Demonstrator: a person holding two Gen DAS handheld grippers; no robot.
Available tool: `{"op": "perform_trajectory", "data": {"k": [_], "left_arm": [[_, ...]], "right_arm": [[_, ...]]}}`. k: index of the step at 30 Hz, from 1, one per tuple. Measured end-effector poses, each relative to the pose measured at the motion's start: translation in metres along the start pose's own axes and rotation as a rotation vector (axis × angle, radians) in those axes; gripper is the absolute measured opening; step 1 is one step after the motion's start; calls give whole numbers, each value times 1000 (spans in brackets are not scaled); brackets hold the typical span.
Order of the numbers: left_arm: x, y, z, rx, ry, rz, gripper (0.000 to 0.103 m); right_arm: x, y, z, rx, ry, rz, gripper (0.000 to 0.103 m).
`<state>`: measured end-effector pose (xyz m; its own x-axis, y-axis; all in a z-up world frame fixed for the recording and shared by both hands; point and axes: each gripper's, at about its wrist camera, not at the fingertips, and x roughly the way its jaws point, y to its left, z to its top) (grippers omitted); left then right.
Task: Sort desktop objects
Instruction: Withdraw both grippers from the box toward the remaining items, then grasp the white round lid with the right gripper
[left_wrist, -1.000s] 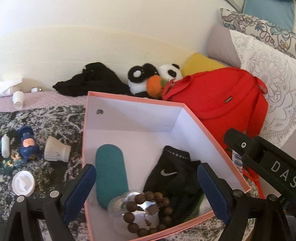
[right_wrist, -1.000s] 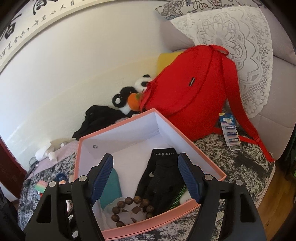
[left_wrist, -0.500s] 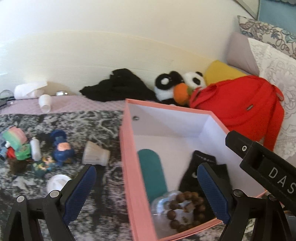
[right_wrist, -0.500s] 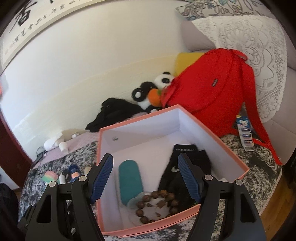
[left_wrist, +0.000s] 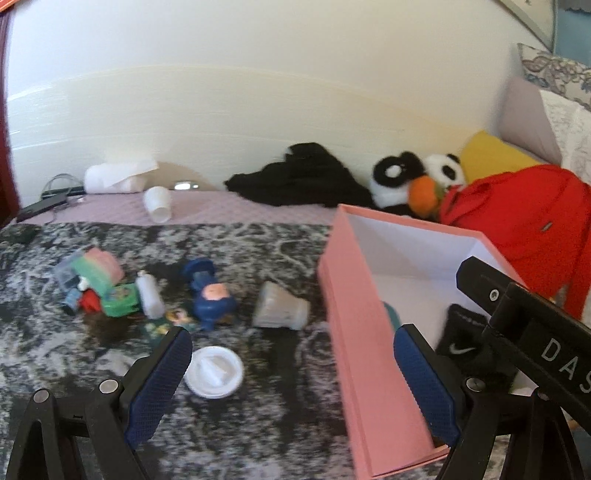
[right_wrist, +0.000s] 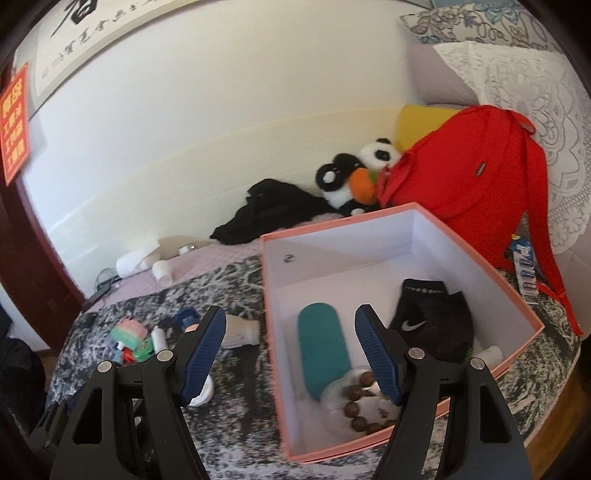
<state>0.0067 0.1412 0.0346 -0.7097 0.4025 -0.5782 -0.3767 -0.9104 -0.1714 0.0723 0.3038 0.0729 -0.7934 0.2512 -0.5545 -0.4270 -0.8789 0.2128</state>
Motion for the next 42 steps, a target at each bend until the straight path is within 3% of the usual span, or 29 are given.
{"op": "perform_trajectory", "data": {"k": [26,42], "left_arm": [[-14,105,-14,4,-7,244,92],[22,167,-32,-70,68,316,92]], "right_arm": [[49,117,-40,-119,99,131,76],[96,166,-76,-232,168,144,77]]}}
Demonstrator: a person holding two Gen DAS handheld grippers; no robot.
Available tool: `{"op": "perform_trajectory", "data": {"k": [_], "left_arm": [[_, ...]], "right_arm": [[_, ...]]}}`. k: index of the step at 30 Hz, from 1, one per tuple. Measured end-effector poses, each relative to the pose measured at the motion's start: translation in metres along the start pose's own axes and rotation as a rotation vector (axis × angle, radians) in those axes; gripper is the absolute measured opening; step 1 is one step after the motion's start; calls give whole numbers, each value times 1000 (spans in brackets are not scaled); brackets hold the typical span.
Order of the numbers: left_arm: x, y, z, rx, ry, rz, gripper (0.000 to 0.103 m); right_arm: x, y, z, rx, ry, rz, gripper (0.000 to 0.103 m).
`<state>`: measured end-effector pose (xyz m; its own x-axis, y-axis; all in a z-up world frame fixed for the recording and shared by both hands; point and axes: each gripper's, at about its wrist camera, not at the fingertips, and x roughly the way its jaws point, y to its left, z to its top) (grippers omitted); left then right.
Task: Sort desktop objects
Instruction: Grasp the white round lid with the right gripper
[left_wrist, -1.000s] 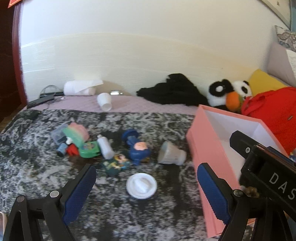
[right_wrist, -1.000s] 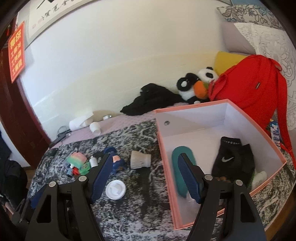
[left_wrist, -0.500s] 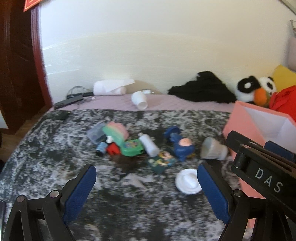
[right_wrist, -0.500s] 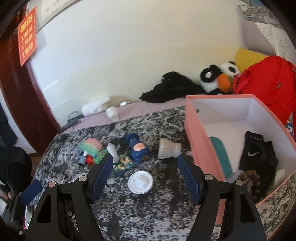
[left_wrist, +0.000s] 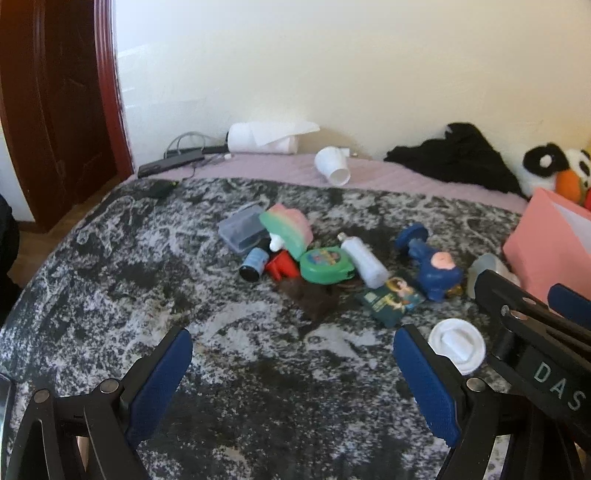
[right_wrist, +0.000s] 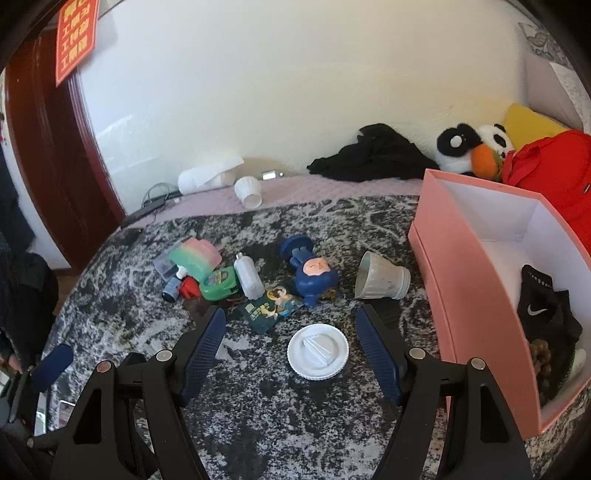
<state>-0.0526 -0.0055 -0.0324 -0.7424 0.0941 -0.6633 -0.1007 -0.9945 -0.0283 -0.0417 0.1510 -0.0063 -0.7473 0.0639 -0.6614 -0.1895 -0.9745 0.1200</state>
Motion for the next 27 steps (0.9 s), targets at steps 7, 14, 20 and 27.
{"op": "perform_trajectory", "data": {"k": [7,14,20,27], "left_arm": [[26,-9,2,8,31,-11,92],[46,15,8,-77,87,14,92],[57,48,7,-202,136,34,92],[63,46,3,-218,149,2,92]], "right_arm": [[25,-11,3,3,38,-15,77],[43,-22,4,-2,81,4,77],[64,-22,-2,-22,166,19,77],[96,-25,-13,-42,269,-58,77]]}}
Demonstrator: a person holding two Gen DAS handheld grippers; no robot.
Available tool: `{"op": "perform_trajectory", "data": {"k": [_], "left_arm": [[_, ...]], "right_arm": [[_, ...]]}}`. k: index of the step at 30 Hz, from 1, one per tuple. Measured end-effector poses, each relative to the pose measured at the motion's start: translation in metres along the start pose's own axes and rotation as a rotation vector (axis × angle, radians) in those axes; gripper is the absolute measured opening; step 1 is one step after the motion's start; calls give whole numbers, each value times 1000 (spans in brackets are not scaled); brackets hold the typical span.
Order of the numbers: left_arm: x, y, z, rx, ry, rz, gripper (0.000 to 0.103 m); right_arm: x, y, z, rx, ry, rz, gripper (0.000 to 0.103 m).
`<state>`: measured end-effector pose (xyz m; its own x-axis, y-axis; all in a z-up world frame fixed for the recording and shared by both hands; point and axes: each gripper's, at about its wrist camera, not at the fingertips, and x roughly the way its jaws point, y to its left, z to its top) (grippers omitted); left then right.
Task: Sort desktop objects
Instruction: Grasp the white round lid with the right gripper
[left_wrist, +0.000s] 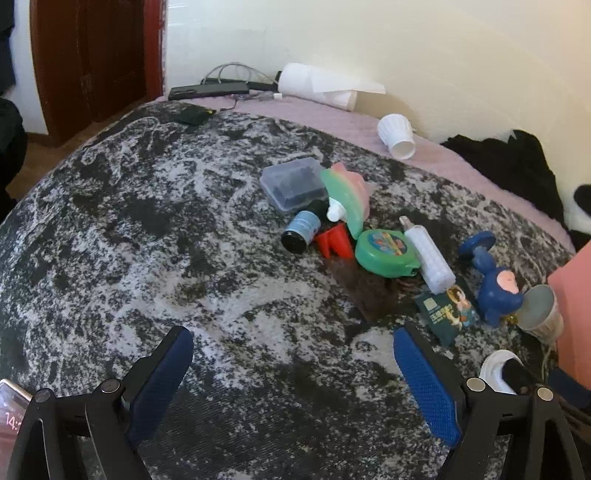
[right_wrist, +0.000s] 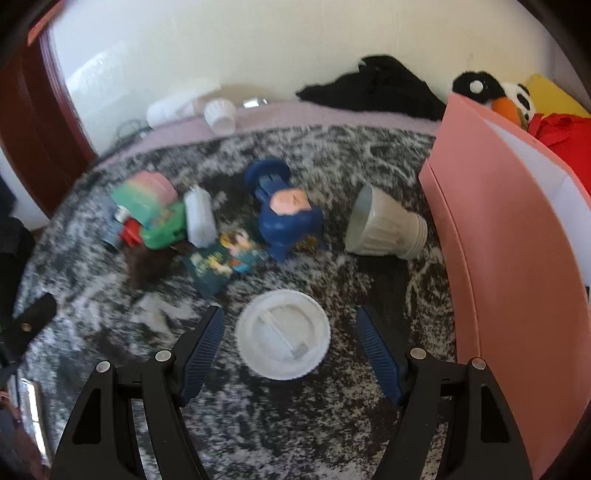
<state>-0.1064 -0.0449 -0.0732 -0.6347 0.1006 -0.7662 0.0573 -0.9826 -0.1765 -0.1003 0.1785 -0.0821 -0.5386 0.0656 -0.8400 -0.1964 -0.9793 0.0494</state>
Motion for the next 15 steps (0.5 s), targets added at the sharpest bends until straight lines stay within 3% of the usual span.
{"op": "perform_trajectory", "data": {"k": [8,9,11,15], "left_arm": [[2,37,17,-69,-5,-23,92],[3,42,18,-84,-5,-20,92],[5,52,21,-116,-7,-11,92],[10,63,24,-157,-15,11,92]], "right_arm": [[35,5,-7,-41,88,-32,81],[40,6,-8,-49,96,-26,80],[45,8,-10,-73,89,-8,66],[38,10,-9,-102,54,22,66]]}}
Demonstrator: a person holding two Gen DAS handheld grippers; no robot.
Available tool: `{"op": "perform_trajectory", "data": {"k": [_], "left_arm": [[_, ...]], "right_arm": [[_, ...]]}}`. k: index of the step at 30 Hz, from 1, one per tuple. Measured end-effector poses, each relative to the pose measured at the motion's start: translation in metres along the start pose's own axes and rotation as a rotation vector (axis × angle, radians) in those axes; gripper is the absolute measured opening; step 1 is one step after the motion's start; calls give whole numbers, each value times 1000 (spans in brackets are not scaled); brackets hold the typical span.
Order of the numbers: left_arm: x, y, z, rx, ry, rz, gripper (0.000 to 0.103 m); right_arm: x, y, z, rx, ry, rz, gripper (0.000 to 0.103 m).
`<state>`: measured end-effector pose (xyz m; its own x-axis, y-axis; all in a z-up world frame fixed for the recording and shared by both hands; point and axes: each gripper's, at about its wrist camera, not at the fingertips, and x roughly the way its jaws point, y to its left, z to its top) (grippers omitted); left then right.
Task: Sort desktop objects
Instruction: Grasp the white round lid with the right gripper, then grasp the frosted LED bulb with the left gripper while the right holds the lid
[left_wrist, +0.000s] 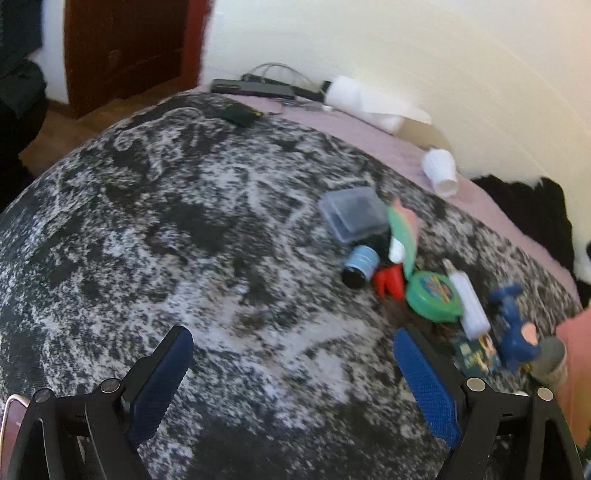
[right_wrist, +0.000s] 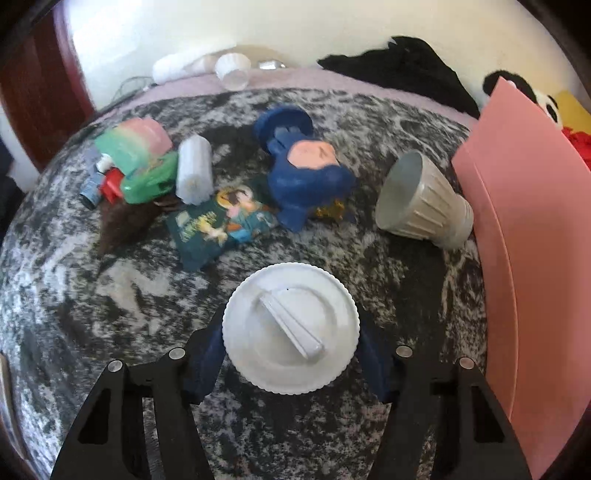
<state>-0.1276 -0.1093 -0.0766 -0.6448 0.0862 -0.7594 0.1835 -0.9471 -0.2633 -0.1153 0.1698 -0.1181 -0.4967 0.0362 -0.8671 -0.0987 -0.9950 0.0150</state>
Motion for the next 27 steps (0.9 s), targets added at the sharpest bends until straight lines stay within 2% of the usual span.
{"op": "perform_trajectory", "data": {"k": [3,9,15,22,26,27], "left_arm": [[2,-2,2,1,-15,24,92],[8,-35,-7,72,3,2,92],[6,-90,-28,206,0,-33,92],[-1,-166,-62,414,-58,-73,92],[14,-199,-66,551,-36,-125,92],[20,-202,-61,546,-20,-133,92]], "right_arm": [[-12,-3,1,11,-30,22,66],[-39,-20,9,70,-96,41,66],[-68,-44,14,116,-161,18,66],[-98,-69,11,149,-209,44,66],[-111,-81,8,156,-221,52,66],[-112,-83,8,157,-221,57,66]]}}
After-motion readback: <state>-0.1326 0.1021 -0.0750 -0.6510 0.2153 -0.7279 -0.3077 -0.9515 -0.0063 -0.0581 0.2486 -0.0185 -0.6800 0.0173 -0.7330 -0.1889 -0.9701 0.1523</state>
